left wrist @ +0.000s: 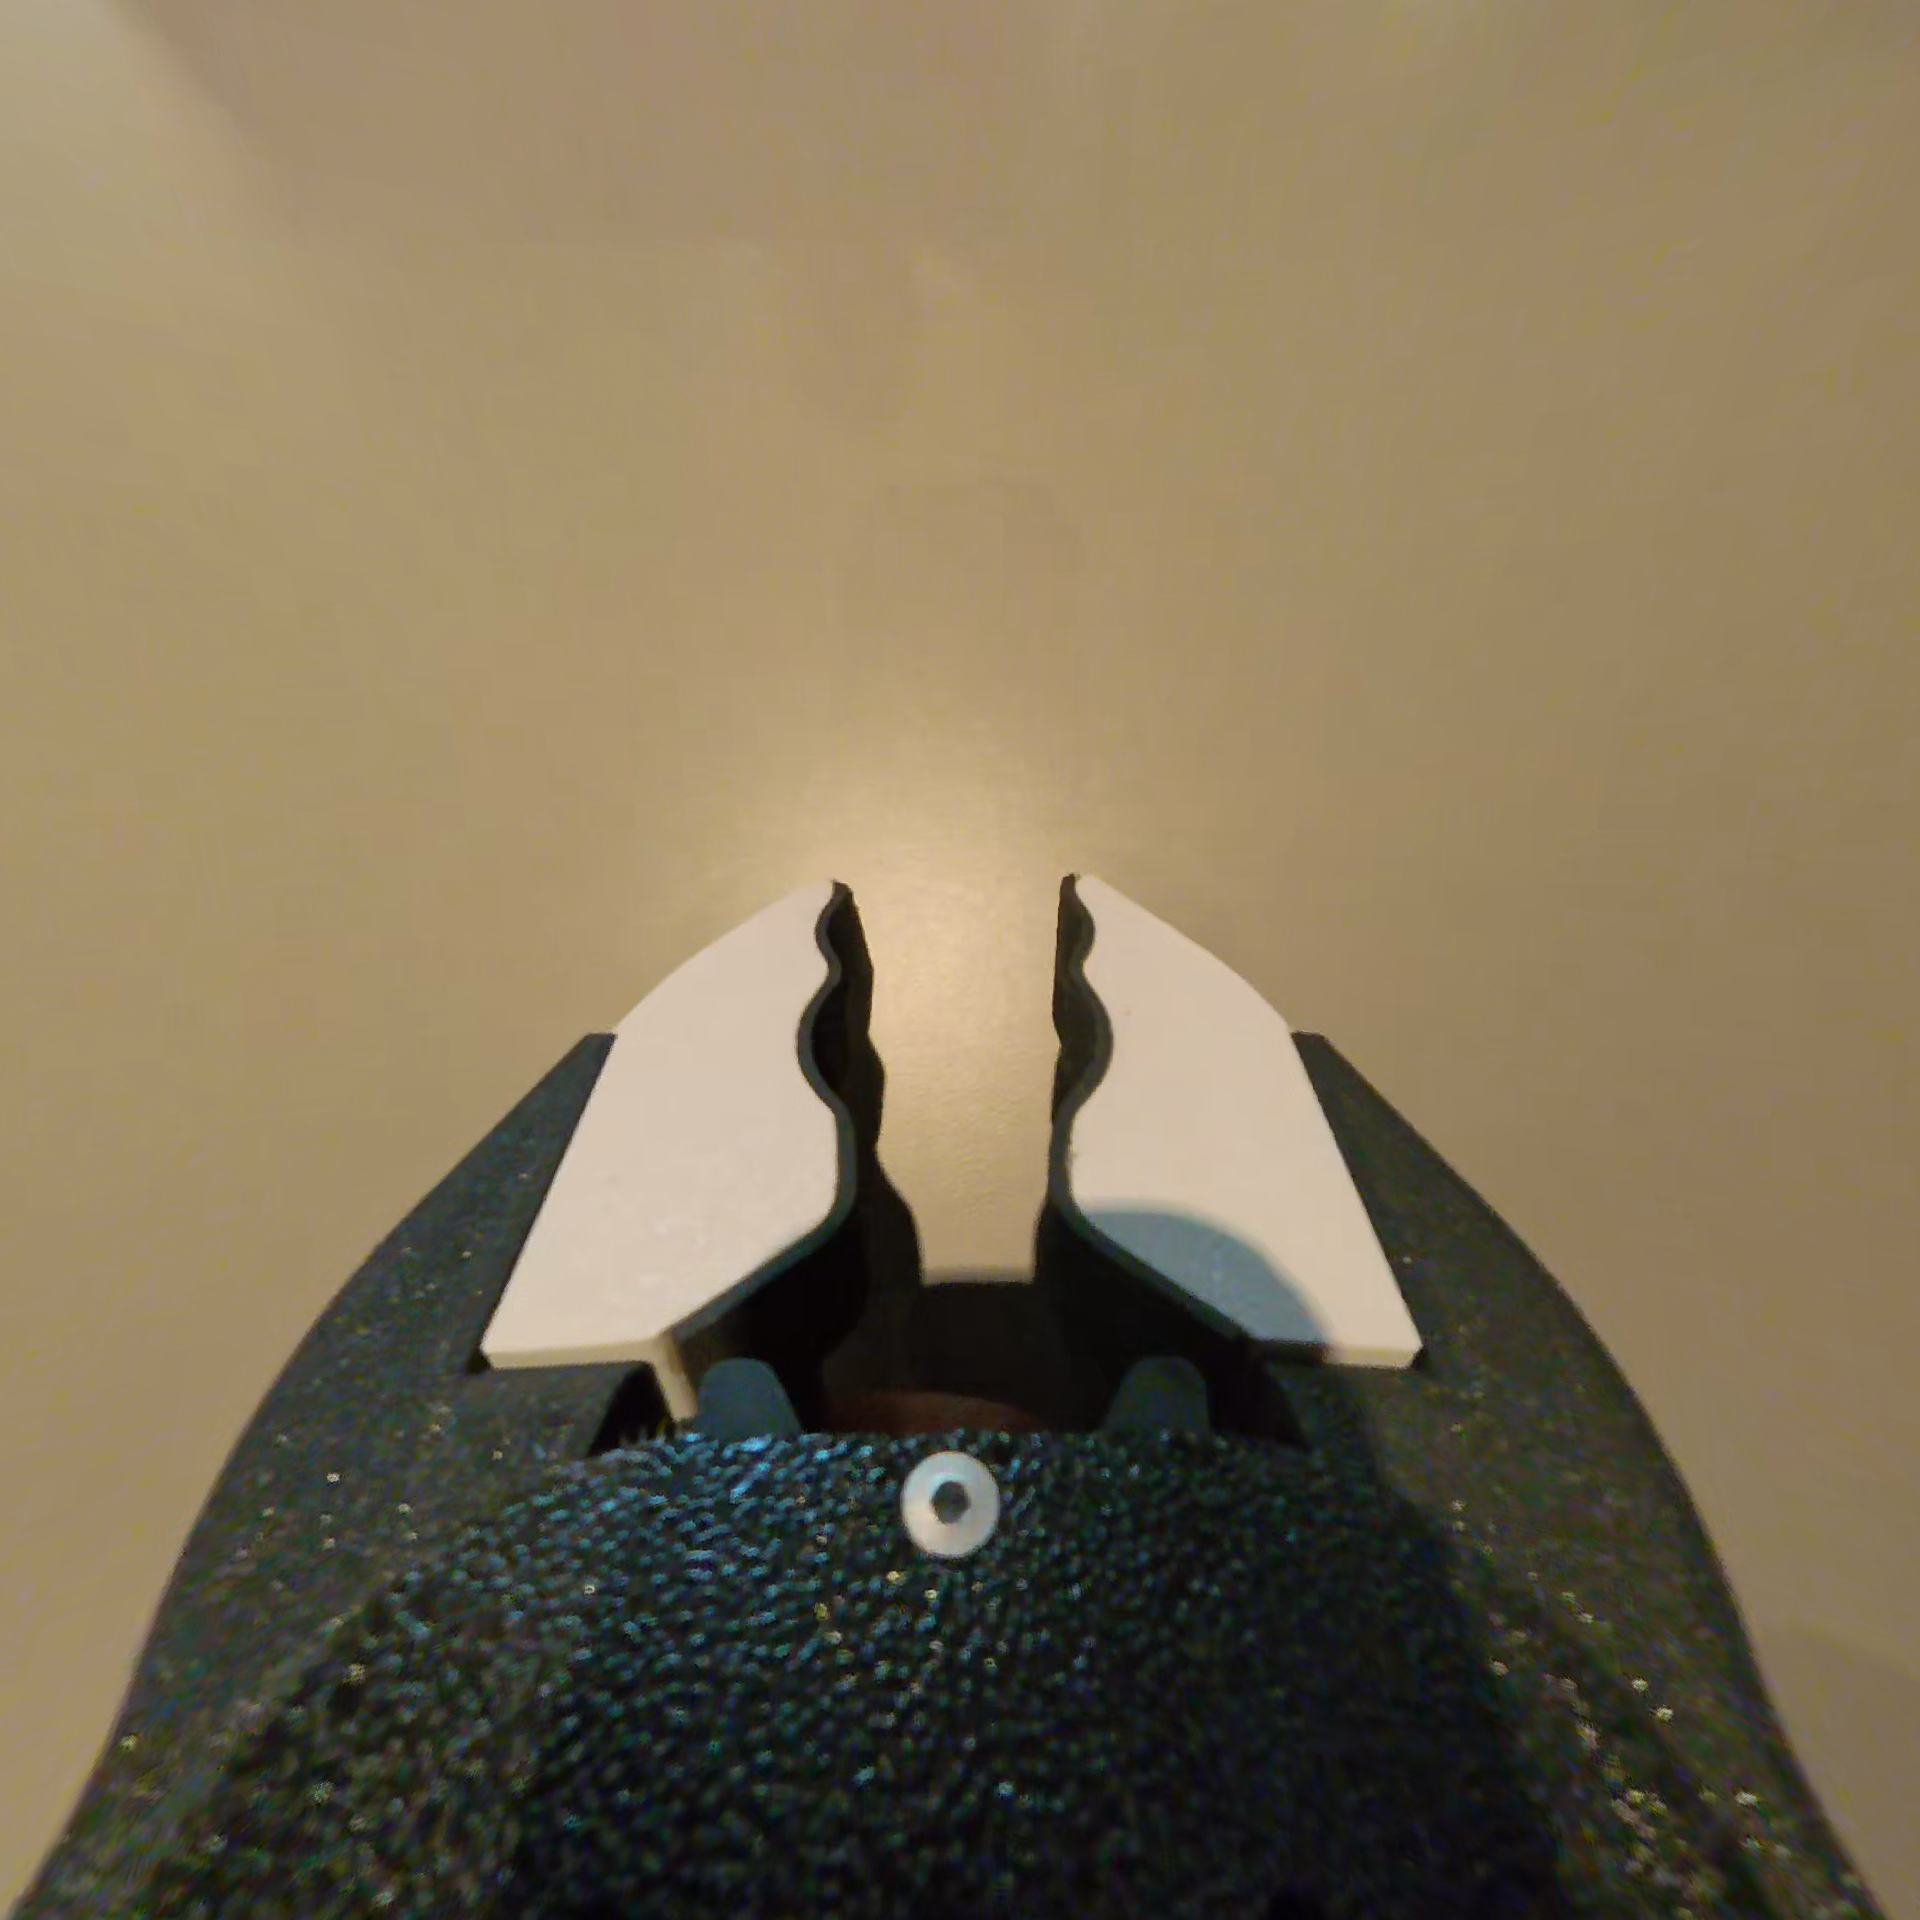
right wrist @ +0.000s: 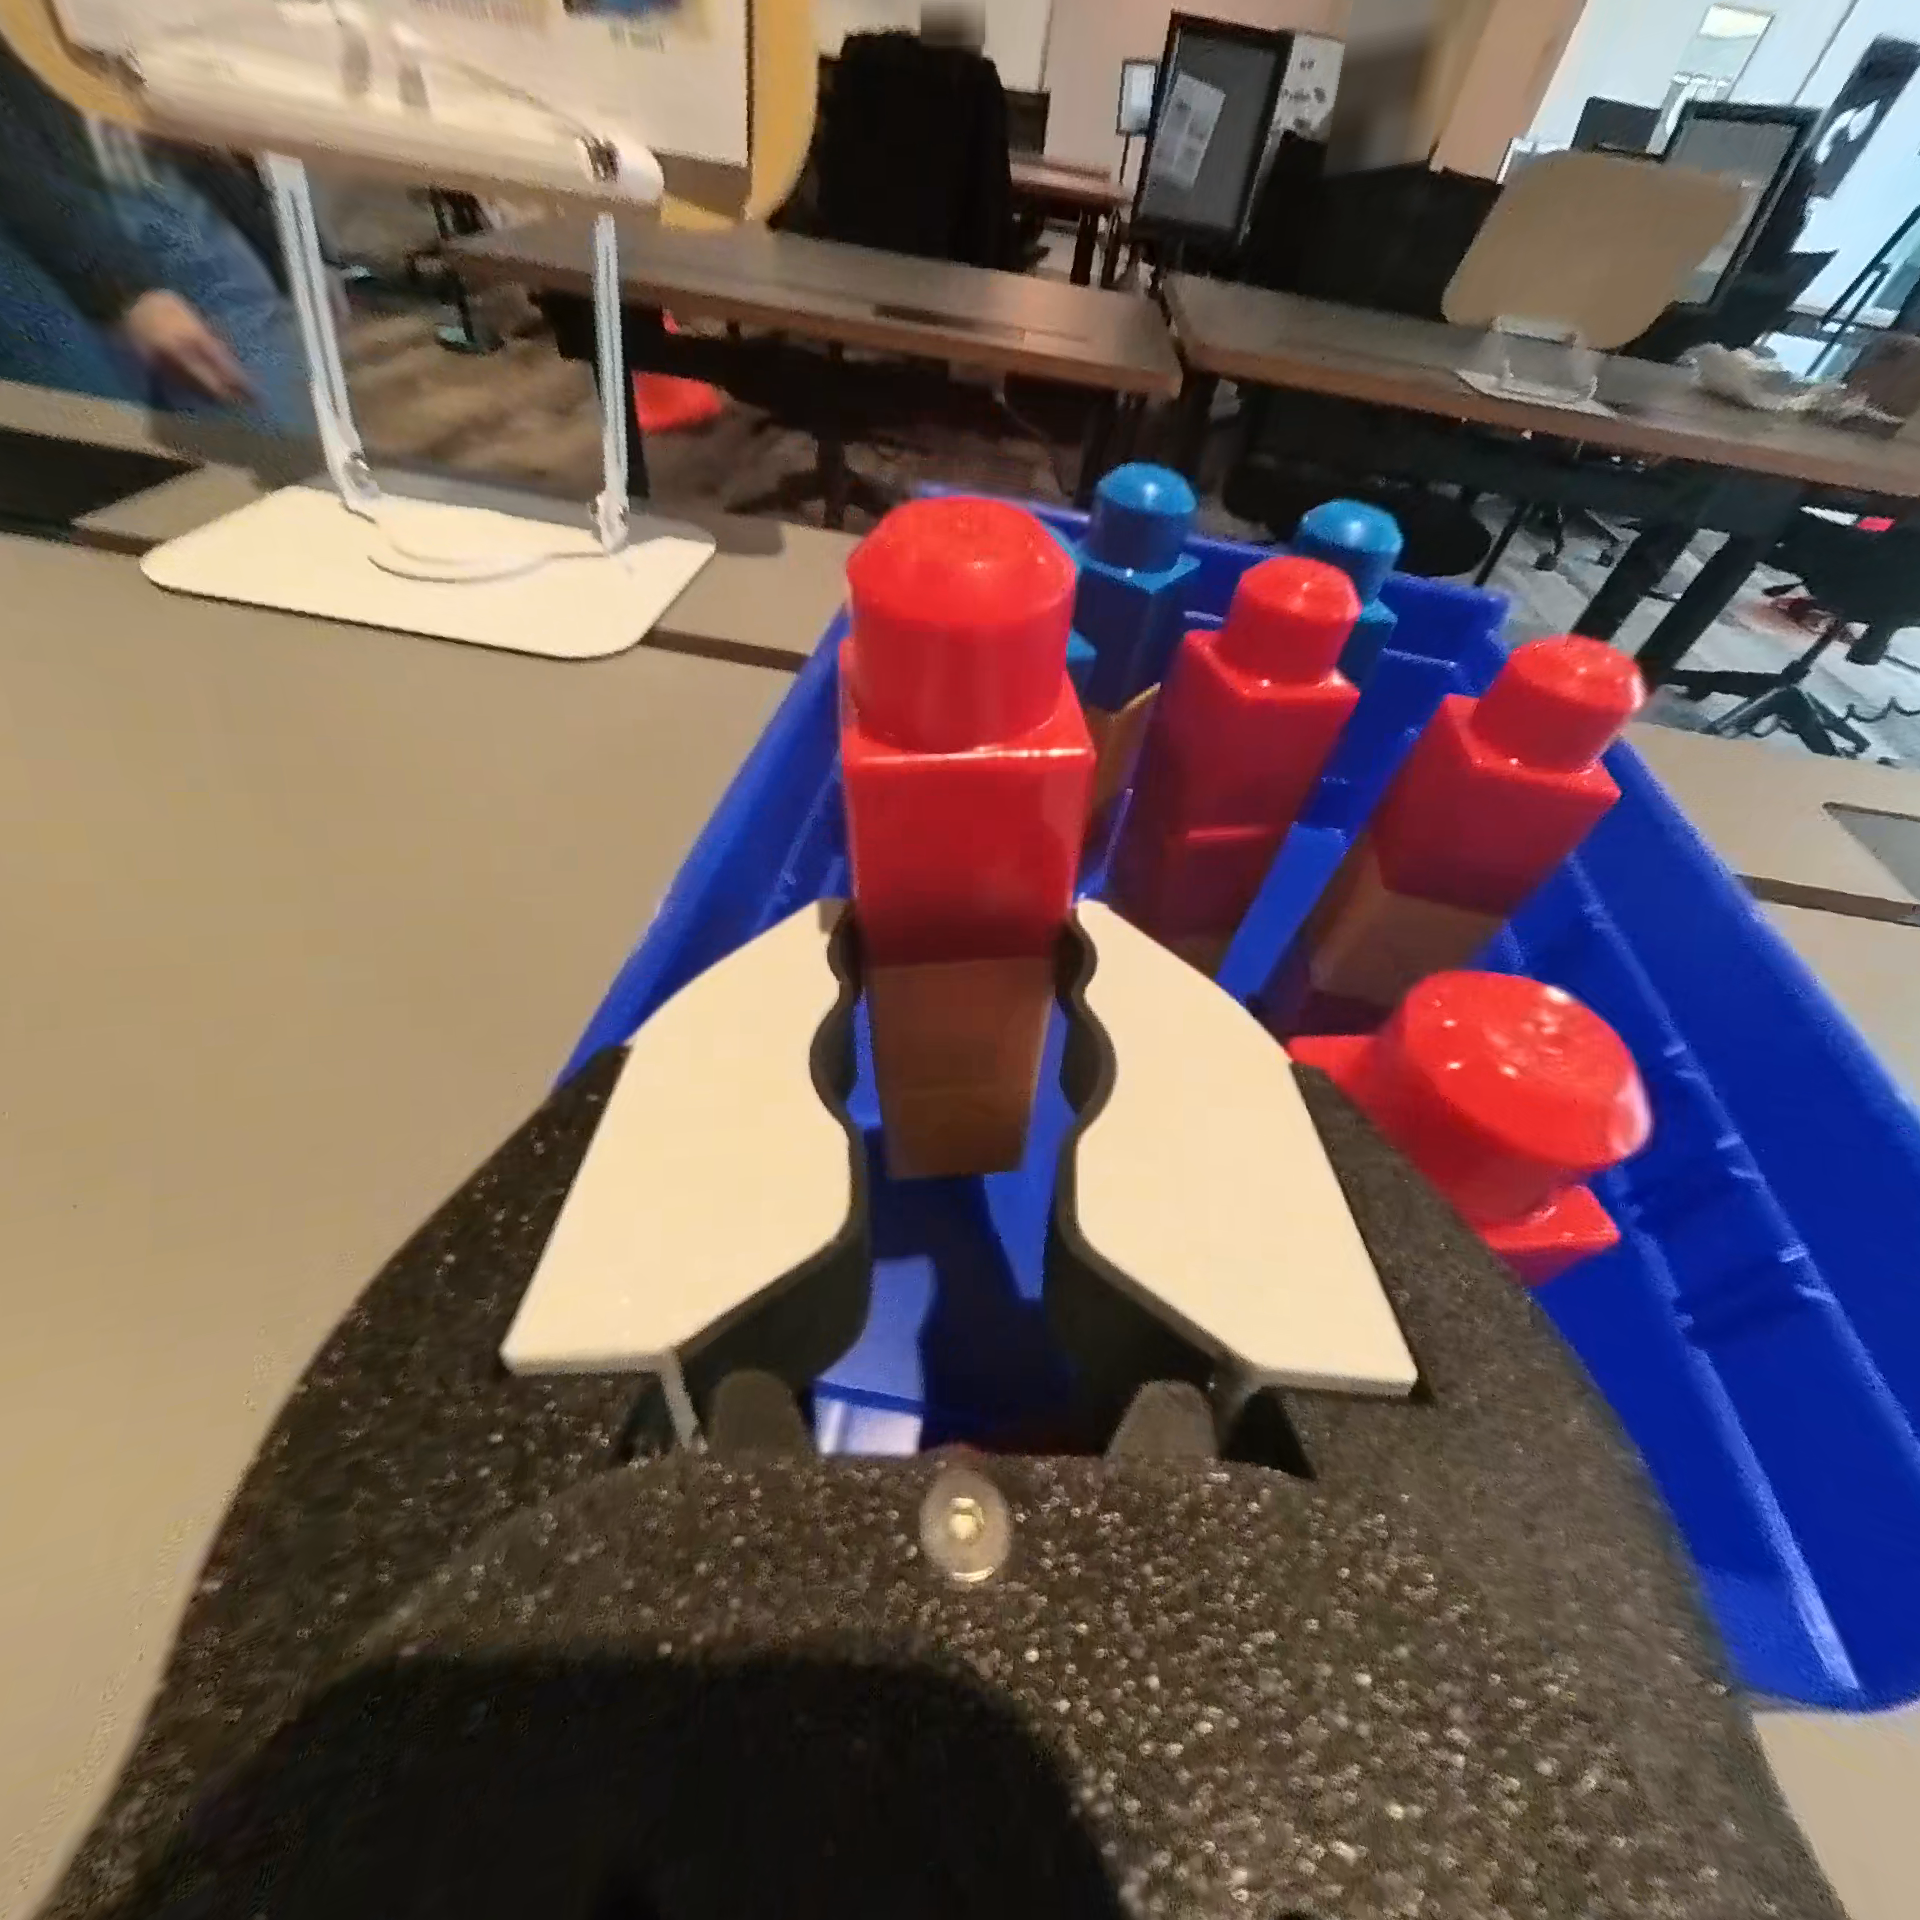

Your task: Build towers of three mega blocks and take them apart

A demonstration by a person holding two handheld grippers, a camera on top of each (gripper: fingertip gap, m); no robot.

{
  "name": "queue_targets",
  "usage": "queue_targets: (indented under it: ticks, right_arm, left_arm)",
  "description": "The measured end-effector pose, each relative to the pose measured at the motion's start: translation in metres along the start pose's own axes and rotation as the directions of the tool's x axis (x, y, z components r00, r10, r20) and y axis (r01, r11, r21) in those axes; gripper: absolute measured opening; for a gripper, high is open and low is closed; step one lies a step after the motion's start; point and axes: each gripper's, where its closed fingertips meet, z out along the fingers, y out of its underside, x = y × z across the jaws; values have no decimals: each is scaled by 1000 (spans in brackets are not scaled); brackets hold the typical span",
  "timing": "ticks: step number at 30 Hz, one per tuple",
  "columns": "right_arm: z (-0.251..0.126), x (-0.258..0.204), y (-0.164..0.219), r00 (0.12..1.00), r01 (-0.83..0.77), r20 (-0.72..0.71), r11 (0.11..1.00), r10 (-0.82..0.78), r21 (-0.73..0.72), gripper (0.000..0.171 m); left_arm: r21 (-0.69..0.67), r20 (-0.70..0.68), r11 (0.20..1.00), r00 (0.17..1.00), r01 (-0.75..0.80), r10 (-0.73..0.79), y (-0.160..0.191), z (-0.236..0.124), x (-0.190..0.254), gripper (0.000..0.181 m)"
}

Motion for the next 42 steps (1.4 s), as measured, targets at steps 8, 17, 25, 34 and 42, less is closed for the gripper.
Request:
queue_targets:
  ticks: [8,17,25,34,42]
  right_arm:
    - [11,0,24,998,-50,30,993,53,-105,37]
    - [10,1,30,998,-63,14,981,66,-186,37]
    - [7,0,29,1000,-28,7,981,30,-193,37]
    - [-2,-5,21,999,-8,31,993,12,-116,38]
    - [-13,-8,15,1000,18,20,995,-16,-97,37]
  left_arm:
    - [-2,-1,1000,1000,-7,7,0,0,1,37]
    - [-2,11,1000,1000,-14,14,0,0,0,36]
    - [-1,12,1000,1000,-15,15,0,0,0,36]
    - [-1,12,1000,1000,-14,14,0,0,-1,36]
    - [3,20,1000,1000,-18,18,-1,-1,-2,36]
